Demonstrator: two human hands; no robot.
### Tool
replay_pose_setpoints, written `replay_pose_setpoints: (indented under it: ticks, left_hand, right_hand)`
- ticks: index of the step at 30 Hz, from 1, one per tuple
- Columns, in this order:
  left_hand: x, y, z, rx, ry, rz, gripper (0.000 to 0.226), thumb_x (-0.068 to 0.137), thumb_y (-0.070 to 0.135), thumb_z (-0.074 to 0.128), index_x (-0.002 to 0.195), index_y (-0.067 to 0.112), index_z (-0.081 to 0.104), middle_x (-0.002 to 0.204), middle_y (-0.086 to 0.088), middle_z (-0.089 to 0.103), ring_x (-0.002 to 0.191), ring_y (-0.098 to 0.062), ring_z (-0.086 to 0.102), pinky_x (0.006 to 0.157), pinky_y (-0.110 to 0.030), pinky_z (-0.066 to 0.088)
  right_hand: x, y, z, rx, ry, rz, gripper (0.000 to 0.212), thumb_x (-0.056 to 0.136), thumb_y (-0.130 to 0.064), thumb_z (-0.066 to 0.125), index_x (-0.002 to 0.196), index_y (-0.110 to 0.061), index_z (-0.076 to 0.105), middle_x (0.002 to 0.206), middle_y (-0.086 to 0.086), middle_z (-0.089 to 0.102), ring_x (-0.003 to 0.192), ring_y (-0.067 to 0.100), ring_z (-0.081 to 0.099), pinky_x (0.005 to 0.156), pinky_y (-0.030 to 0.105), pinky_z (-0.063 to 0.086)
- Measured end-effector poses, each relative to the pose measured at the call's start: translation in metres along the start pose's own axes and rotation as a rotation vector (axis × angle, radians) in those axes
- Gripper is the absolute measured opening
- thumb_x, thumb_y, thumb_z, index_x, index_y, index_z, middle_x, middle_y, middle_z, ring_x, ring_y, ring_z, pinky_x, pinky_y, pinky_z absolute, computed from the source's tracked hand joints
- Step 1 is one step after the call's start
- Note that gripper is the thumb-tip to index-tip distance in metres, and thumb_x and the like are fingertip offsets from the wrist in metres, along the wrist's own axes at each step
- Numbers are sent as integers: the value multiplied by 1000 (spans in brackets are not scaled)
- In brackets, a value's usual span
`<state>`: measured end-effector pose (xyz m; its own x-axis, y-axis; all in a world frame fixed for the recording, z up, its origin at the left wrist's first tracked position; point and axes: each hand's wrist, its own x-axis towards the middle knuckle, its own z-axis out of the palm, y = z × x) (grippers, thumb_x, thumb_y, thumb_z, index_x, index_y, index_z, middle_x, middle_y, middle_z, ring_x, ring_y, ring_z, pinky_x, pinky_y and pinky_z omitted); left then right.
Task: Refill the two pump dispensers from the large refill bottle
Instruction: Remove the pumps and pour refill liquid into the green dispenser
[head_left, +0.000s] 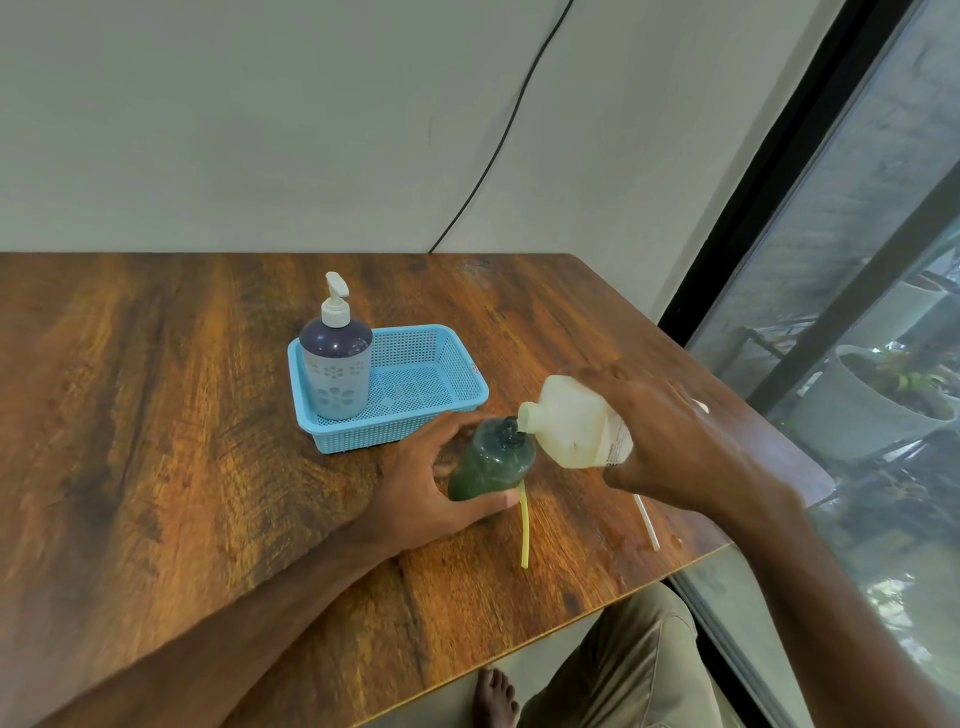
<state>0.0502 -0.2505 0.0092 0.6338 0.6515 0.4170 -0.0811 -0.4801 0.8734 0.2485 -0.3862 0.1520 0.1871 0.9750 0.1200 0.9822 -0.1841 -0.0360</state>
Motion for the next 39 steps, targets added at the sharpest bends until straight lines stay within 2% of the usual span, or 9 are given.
replay_pose_setpoints:
  ticks: [8,13,18,22,30,39]
  left_hand:
    - [-1,0,0,-7,4,1,76,70,35,98,137,33,61,132,19,63,127,-11,63,86,-34,66]
    - [0,1,0,1,-2,-8,76,70,36,98,137,36,60,131,24,62,127,-5,61,87,-29,65]
    - [0,1,0,-17,-1,-8,76,71,35,98,137,34,61,132,22,62,128,-8,61,86,-30,65]
    - [0,2,0,-11,2,0,76,71,36,97,135,40,59,132,23,61,129,-8,60,86,-28,65]
    - [0,0,0,-10,-3,-16,77,71,37,98,138,33,60,134,19,62,130,-9,60,87,-31,65]
    - [0,3,-1,-16,-2,0,74,71,35,97,135,39,59,131,27,60,129,-4,59,86,-22,63]
  right_hand:
    - [2,1,0,-4,2,-7,101,69,-27,91,154,-36,36,147,-4,51,139,21,45,116,48,38]
    - [2,2,0,-10,-12,2,102,70,-27,90,155,-36,34,149,-4,50,140,20,44,116,46,37]
    - [3,3,1,-4,-9,-3,101,69,-27,90,154,-37,35,146,-4,52,138,21,46,115,48,40]
    - [4,4,2,-3,-15,4,102,69,-28,91,154,-36,35,148,-4,51,139,21,45,116,49,40]
    - [4,2,0,-20,-19,10,103,71,-27,90,155,-37,33,147,-4,51,138,19,45,115,45,38]
    - [4,-1,-2,-32,-22,2,99,72,-27,90,155,-35,36,148,-4,52,139,19,45,115,44,39]
